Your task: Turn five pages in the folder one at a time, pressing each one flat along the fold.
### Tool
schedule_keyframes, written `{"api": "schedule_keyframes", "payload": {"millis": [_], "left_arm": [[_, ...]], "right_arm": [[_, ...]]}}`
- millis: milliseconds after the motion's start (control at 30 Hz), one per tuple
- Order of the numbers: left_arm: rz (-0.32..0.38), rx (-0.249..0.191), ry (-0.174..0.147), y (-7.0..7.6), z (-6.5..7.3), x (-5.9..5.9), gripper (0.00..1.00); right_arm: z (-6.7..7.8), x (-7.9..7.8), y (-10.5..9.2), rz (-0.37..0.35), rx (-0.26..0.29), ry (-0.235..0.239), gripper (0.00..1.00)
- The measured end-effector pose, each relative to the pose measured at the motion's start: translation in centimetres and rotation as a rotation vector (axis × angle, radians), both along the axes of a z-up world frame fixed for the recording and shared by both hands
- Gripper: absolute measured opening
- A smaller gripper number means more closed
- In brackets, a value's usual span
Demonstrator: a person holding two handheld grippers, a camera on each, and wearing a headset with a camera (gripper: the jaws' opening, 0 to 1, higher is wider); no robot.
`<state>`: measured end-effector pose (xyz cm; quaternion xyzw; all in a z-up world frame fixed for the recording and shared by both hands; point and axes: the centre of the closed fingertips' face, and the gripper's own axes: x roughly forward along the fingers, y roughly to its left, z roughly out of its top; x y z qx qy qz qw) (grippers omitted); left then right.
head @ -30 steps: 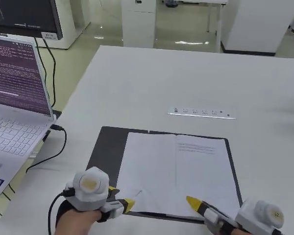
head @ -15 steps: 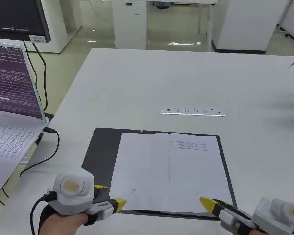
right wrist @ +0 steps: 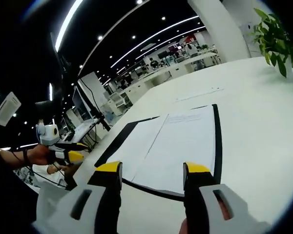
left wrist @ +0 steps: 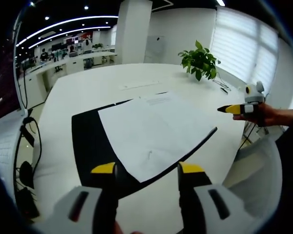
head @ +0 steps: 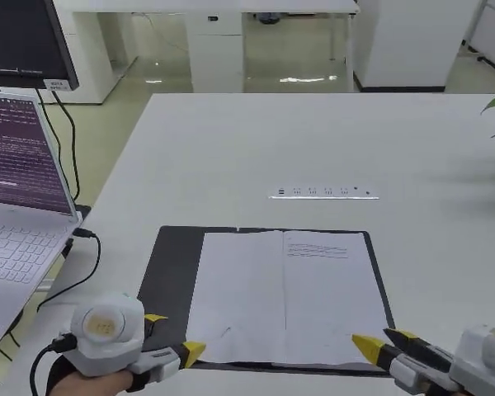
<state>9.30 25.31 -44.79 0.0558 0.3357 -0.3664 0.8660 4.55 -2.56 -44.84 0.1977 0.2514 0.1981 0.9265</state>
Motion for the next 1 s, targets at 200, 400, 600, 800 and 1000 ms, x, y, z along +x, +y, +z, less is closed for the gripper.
{"api": "schedule_keyframes", "payload": {"millis": [200,400,600,800,1000], "left_arm": [[0.003,0.006,-0.056,0.7,1.8,-0.4,0.54],[0.021,-0.004,-0.088,1.5,3.1,-1.3,0.6],[0.041,0.006,-0.093,2.0,2.7,-2.1,0.71],[0.034,0.018,-0.07,2.1,2.0,-3.1,0.73],[0.008,0.027,-0.058,1.5,1.5,-3.2,0.73]], "right_arm": [[0.0,-1.4,0.2,0.069,-0.102,-0.005,0.53],[0.2,-2.4,0.2,0.107,-0.168,-0.011,0.55],[0.5,-3.2,-0.1,0.087,-0.144,-0.019,0.57],[0.1,-4.1,0.3,0.084,-0.133,0.001,0.59],[0.3,-4.1,0.2,0.086,-0.133,-0.007,0.59]]}}
